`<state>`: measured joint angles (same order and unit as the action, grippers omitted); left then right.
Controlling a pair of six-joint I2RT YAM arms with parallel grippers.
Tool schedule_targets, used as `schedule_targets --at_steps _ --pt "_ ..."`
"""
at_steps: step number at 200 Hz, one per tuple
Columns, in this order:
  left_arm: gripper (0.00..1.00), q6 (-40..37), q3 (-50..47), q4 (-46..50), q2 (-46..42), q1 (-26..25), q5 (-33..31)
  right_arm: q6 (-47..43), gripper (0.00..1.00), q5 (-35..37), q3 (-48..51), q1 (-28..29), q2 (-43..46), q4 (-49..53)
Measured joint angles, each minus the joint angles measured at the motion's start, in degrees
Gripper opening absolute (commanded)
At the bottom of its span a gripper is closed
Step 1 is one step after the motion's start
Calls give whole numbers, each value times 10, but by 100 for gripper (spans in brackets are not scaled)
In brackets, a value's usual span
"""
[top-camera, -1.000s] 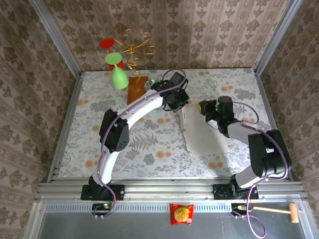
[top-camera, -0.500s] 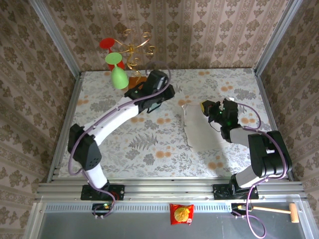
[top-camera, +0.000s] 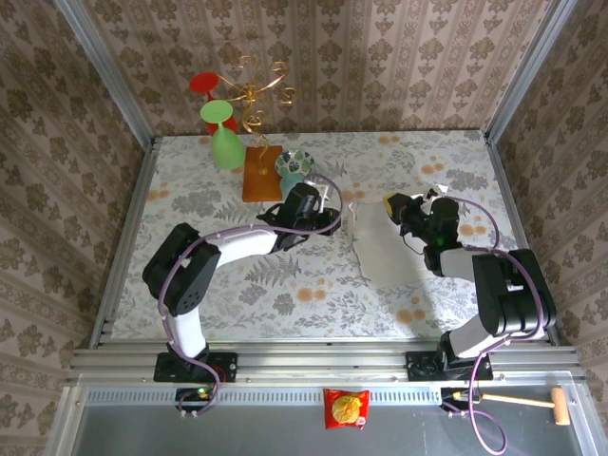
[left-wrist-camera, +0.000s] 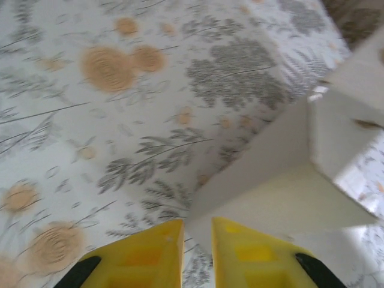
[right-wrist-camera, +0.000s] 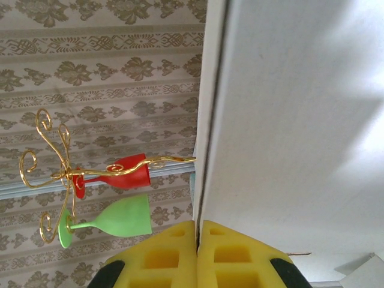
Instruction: Fold the paper box
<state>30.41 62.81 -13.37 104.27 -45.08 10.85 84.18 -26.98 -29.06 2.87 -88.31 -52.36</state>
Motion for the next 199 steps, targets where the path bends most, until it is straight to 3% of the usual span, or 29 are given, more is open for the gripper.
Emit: schedule_targets --at_steps 65,199 --pt "23 -72 -4 -105 27 -3 56 0 0 -7 0 -3 -11 -11" --pt "19 -123 39 -132 85 -18 61 2 0 -14 -1 -8 -25 -31"
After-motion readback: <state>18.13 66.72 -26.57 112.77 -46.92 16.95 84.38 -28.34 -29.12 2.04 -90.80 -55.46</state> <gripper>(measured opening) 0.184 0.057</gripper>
